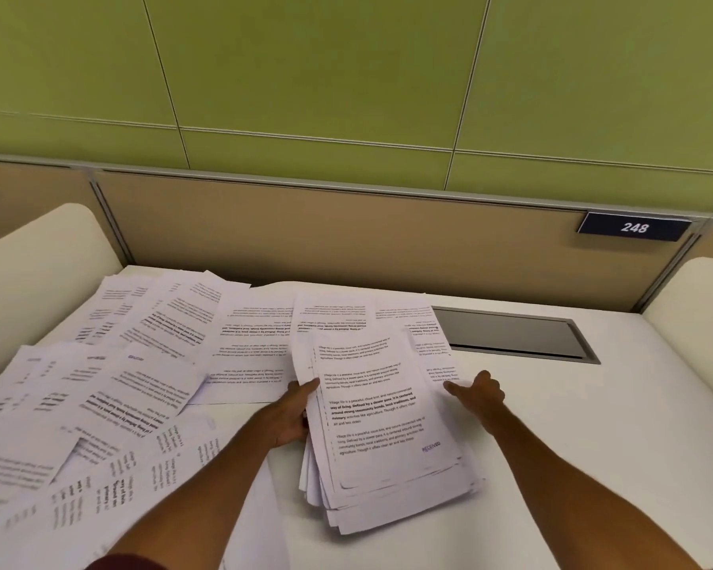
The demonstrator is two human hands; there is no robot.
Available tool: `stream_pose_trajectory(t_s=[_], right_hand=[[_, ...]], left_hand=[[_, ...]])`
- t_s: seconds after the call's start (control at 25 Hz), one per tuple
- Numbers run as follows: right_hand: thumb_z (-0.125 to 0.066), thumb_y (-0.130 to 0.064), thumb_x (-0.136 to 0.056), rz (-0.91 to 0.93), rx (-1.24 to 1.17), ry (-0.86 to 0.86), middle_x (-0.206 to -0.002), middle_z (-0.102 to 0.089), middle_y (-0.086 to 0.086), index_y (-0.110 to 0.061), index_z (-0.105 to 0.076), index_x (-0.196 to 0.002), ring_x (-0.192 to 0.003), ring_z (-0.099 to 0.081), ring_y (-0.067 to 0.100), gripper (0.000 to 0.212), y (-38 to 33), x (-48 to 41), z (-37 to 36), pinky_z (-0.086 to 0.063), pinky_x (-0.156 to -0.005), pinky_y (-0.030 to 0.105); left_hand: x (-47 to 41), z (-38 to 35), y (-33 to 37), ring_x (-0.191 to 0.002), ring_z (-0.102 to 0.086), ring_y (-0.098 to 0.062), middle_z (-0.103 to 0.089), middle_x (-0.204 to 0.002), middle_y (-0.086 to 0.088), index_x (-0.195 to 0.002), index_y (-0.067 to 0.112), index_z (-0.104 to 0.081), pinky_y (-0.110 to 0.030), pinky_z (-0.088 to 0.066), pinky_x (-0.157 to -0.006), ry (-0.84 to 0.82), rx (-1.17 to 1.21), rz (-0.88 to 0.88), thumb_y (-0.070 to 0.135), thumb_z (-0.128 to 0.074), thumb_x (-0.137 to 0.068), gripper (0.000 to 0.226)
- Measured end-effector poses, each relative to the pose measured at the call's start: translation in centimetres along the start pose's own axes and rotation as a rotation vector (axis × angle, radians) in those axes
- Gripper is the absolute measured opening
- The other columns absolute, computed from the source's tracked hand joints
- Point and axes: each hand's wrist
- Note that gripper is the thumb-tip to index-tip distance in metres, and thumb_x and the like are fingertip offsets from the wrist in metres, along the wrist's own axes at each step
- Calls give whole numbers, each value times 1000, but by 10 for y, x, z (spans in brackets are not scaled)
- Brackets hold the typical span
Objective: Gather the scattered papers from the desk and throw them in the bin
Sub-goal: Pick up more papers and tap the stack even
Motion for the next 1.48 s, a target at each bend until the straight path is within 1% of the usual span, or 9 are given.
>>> stream_pose_trajectory(t_s=[0.24, 0.4, 0.68, 0.76, 0.88, 1.12, 1.24, 1.36, 1.48], right_hand=[[-77, -21, -80, -165, -393, -24, -96, -59, 14, 3, -52, -117, -82, -59, 31, 50, -31, -22, -26, -55, -74, 38], [-72, -15, -81, -140, -364, -2, -96, -62, 15, -4, -60, -106, -85, -58, 31, 30, -32, -32, -36, -53, -76, 36], [-57, -15, -85, -8, -668, 421, -97, -66, 19, -7, -62, -101, -93, -64, 41, 19, -17, -29, 0, -56, -79, 56], [-61, -12, -85, 80, -918, 479, -96, -62, 14, -5, -62, -106, -91, -61, 33, 23, -9, -24, 30, -61, -68, 44], [-59, 3, -91, 223, -1151, 244, -109, -60, 13, 1, -56, -121, -95, -58, 28, 30, 1, -8, 64, -58, -54, 19], [-72, -7, -83, 170, -661, -231, -123, -61, 19, 0, -53, -119, -103, -61, 32, 41, 24, 35, 36, -59, -65, 37], [-84, -24, -71, 207, -343, -347, -120, -59, 9, -9, -48, -120, -108, -60, 31, 63, 28, 53, 6, -61, -75, 43], [-82, -25, -74, 256, -201, -357, -115, -59, 3, -13, -49, -118, -98, -64, 24, 57, 25, 70, -4, -61, -67, 29], [-82, -28, -73, 355, -70, -430, -119, -58, -1, -17, -50, -119, -107, -58, 20, 57, 27, 78, -1, -58, -84, 29]], left_hand=[[-11, -4, 8, -127, -46, -36, -36, -149, -8, -148, 40, 2, -59, -43, -96, 52, -299, -29, 49, -38, -97, 65], [-13, 5, -2, -91, -63, -29, -59, -116, -12, -140, 23, -23, -39, -54, -63, 99, -156, -20, 10, -48, -96, 52], [-23, 12, -20, -86, -65, -27, -67, -98, -11, -126, -5, -55, -40, -53, -85, 122, -125, -89, -13, -52, -88, 38], [-19, 10, -21, -89, -65, -29, -67, -104, -15, -123, -4, -55, -39, -54, -83, 125, -104, -116, -8, -60, -86, 37], [-17, 4, -20, -95, -64, -32, -63, -119, -23, -111, -1, -55, -43, -52, -90, 193, -159, -144, 6, -67, -86, 29], [-3, -15, -19, -96, -64, -28, -69, -105, -10, -113, 13, -58, -37, -59, -71, -34, 116, -129, 45, -33, -99, 42], [-4, -12, -26, -99, -66, -32, -67, -116, -16, -130, 9, -49, -43, -56, -80, -53, 83, -137, 27, -59, -91, 45], [-5, -14, -34, -98, -62, -30, -55, -131, -15, -138, 10, -35, -42, -53, -84, 46, -82, -167, 5, -72, -81, 68], [-1, -25, -40, -105, -57, -29, -52, -132, -13, -138, 13, -30, -42, -51, -90, 46, -140, -180, 1, -76, -76, 77]])
Point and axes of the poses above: each hand's wrist, its own x-axis away from the middle knuckle, its own z-axis out of the back of the hand, y = z × x
